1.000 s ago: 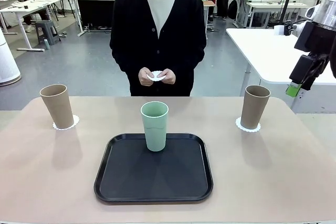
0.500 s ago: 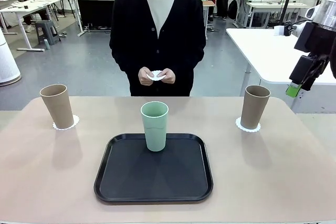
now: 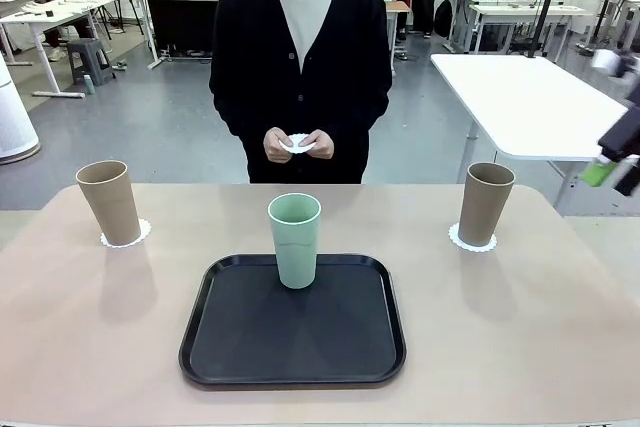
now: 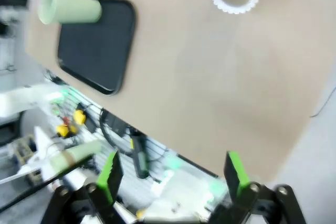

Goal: Place coasters on the table and set cups on them.
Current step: Take one Reusable plastic cup from the Flat Tray and place it on a coaster set by the human.

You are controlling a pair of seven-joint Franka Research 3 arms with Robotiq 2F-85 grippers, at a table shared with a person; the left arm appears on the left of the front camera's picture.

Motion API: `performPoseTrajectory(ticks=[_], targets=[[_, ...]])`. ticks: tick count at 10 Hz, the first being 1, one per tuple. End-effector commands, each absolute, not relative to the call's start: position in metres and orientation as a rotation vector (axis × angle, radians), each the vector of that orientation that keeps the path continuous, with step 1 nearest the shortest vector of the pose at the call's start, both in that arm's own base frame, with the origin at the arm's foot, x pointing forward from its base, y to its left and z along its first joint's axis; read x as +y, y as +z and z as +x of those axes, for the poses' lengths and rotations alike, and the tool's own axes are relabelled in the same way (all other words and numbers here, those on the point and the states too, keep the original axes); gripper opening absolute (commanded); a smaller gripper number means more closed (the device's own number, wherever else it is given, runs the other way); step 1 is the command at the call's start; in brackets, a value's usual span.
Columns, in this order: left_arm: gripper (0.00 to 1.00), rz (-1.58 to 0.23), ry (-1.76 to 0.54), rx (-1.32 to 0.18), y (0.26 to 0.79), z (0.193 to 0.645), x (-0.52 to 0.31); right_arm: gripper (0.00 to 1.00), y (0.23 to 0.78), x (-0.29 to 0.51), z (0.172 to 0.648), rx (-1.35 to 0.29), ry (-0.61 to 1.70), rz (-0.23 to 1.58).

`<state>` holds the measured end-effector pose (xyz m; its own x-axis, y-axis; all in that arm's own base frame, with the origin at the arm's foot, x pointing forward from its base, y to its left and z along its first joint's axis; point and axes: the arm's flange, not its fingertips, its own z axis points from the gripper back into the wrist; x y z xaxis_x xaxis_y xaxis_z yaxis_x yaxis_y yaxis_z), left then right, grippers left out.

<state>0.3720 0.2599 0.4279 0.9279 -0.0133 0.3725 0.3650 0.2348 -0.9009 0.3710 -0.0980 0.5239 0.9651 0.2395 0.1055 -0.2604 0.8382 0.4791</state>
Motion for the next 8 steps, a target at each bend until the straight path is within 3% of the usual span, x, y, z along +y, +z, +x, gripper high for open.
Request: performPoseTrajectory(ticks=[1,4,8], targets=[[1.00,-1.311,-0.265,-0.317,0.429,0.371,0.261,1.00,0.501,-0.130,0.369,-0.102,0.181,0.749],[1.00,-1.311,-0.265,-0.317,0.429,0.371,0.261,1.00,0.471,-0.180,0.355,-0.244,0.240,1.039],[1.00,-1.311,-0.265,-0.317,0.429,0.371,0.261,1.00,0.473,-0.215,0.330,-0.244,0.303,1.088]])
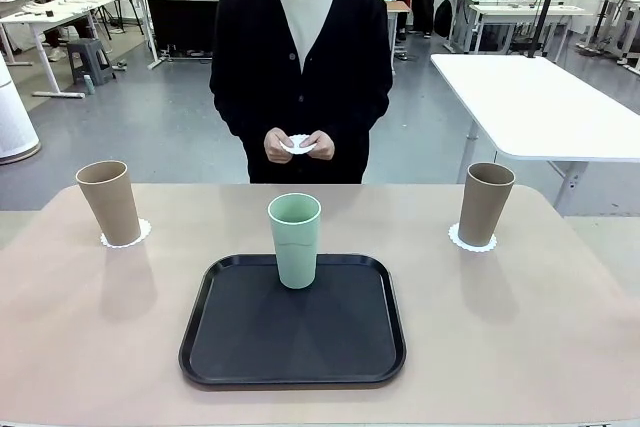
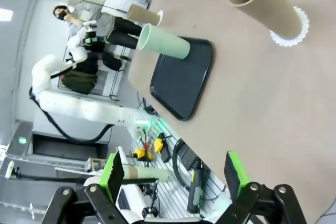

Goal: Place coasters on the table and set cups on them.
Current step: Take one Reusable plastic cup from the Flat Tray and place it on a coaster set by the human.

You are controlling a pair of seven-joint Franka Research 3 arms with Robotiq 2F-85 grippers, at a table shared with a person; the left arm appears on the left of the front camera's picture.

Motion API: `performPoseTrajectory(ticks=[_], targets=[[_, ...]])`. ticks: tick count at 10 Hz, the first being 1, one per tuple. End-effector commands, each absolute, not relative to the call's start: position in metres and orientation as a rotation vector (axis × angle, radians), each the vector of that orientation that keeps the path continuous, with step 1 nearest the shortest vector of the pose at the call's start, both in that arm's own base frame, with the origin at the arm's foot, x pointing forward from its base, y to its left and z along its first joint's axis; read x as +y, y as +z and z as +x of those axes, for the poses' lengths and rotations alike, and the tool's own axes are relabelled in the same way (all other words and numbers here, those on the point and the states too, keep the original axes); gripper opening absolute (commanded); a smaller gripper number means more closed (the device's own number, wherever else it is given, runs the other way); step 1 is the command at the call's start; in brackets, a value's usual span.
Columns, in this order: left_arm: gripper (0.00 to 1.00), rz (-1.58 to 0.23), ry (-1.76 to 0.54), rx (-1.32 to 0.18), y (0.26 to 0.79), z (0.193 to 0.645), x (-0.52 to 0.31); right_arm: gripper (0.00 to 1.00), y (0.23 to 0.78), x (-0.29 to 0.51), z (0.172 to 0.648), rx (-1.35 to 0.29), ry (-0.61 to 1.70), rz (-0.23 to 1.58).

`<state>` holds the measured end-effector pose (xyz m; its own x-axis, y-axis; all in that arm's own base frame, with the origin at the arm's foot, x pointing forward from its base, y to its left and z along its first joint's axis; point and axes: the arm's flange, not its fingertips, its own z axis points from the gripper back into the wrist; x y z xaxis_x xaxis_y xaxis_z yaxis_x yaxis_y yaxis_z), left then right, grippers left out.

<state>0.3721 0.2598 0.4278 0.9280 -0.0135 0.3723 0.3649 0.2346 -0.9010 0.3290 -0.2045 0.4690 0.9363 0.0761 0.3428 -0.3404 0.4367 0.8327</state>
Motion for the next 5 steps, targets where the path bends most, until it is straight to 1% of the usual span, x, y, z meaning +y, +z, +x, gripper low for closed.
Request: performPoseTrajectory(ticks=[1,5], targets=[[1.00,-1.311,-0.265,-0.317,0.429,0.371,0.261,1.00,0.475,-0.219,0.326,-0.243,0.322,1.082],[1.00,-1.311,-0.265,-0.317,0.429,0.371,0.261,1.00,0.472,-0.230,0.320,-0.275,0.315,1.105]])
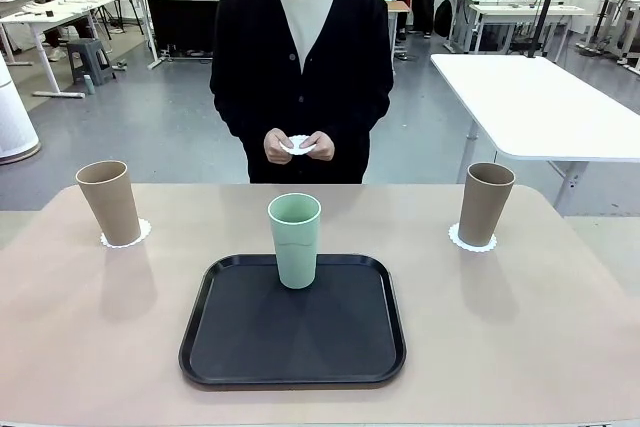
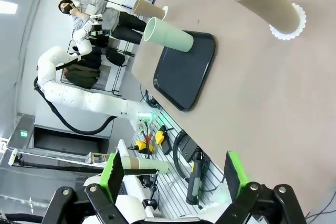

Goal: Place coasters on the table and set cups on them.
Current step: Take one Reusable plastic cup from the Flat Tray and place it on a coaster set by the human.

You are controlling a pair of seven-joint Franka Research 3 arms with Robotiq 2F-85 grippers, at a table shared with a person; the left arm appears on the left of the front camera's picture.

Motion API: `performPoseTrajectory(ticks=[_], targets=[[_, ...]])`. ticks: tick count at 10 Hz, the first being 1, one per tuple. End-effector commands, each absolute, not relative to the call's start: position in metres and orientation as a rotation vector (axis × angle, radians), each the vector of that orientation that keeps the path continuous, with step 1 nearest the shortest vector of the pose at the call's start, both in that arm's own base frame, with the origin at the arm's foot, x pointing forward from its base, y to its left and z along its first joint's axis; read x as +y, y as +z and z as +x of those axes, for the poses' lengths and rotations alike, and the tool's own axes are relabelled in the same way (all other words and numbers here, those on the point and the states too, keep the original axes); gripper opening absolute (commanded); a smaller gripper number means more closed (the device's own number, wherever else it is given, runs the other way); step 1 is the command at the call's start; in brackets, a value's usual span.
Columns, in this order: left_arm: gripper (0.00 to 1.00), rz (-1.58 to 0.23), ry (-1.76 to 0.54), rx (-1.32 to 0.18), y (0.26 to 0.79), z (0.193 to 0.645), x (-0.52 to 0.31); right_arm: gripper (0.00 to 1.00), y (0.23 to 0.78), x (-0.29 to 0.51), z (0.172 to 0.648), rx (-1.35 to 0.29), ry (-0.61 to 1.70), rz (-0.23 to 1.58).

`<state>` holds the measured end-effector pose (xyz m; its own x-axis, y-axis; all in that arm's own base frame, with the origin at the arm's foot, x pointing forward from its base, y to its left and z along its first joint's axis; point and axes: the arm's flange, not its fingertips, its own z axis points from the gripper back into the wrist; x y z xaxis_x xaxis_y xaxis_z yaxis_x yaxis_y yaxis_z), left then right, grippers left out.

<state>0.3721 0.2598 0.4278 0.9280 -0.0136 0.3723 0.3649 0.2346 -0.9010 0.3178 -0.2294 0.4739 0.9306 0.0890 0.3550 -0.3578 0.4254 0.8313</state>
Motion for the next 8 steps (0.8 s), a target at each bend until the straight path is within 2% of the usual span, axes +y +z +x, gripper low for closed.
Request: performPoseTrajectory(ticks=[1,8], targets=[[1.00,-1.311,-0.265,-0.317,0.4294,0.3713,0.2608,1.00,0.4765,-0.2269,0.3182,-0.271,0.283,1.098],[1.00,-1.311,-0.265,-0.317,0.4294,0.3713,0.2608,1.00,0.4765,-0.2269,0.3182,-0.271,0.283,1.098]])
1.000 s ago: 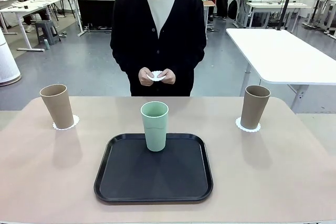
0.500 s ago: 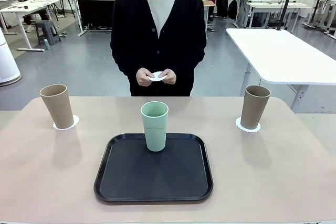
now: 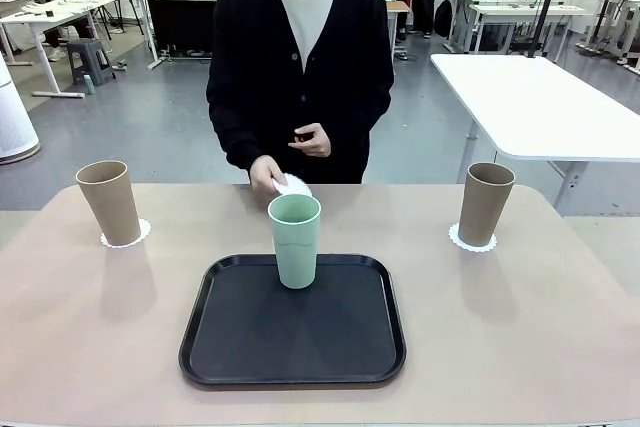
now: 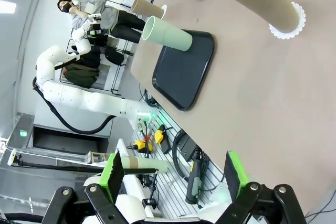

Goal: Place coasters on the table and set cups on them.
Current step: Take one Reusable plastic cup from the Flat Tray and place it on a coaster set by the human.

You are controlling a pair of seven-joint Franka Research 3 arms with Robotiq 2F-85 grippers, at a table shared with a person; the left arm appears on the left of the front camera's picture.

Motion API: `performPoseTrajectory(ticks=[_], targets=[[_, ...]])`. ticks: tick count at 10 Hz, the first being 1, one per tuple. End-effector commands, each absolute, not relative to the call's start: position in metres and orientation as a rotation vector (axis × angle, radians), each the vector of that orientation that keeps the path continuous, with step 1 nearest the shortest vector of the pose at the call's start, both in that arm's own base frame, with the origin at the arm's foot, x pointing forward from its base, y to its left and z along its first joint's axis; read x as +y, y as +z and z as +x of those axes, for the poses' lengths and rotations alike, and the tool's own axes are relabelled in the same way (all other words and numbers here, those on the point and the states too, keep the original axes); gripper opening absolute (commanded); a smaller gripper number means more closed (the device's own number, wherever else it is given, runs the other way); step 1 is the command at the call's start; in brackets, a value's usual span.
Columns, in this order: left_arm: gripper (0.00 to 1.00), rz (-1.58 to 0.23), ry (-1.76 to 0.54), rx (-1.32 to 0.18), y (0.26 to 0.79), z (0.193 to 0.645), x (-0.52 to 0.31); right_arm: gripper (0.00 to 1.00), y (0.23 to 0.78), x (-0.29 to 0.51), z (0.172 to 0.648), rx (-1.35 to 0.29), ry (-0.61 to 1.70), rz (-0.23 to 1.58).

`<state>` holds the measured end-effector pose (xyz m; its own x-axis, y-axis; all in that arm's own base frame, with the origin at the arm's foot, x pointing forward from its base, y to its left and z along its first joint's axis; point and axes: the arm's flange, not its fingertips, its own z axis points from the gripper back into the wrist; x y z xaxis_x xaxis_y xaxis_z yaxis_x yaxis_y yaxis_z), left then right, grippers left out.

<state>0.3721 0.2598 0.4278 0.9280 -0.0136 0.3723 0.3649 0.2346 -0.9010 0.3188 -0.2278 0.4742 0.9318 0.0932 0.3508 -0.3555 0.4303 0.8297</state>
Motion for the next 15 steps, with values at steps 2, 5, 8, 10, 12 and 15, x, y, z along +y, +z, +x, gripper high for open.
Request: performPoseTrajectory(ticks=[2,5,8,10,12,15], targets=[[1.00,-1.311,-0.265,-0.317,0.4294,0.3713,0.2608,1.00,0.4765,-0.2269,0.3182,-0.271,0.283,1.098],[1.00,-1.311,-0.265,-0.317,0.4294,0.3713,0.2608,1.00,0.4765,-0.2269,0.3182,-0.271,0.283,1.098],[1.00,-1.311,-0.265,-0.317,0.4294,0.3713,0.2608,1.00,0.4765,-0.2269,0.3182,-0.271,0.283,1.098],[1.00,-1.311,-0.265,-0.317,0.4294,0.3713,0.2608,1.00,0.4765,-0.2269,0.3182,-0.271,0.283,1.098],[1.00,-1.311,-0.265,-0.317,0.4294,0.3713,0.2608,1.00,0.4765,-0.2269,0.3182,-0.271,0.283,1.098],[1.00,-1.311,-0.265,-0.317,0.4294,0.3713,0.2608,1.00,0.4765,-0.2269,0.3182,-0.271,0.283,1.098]])
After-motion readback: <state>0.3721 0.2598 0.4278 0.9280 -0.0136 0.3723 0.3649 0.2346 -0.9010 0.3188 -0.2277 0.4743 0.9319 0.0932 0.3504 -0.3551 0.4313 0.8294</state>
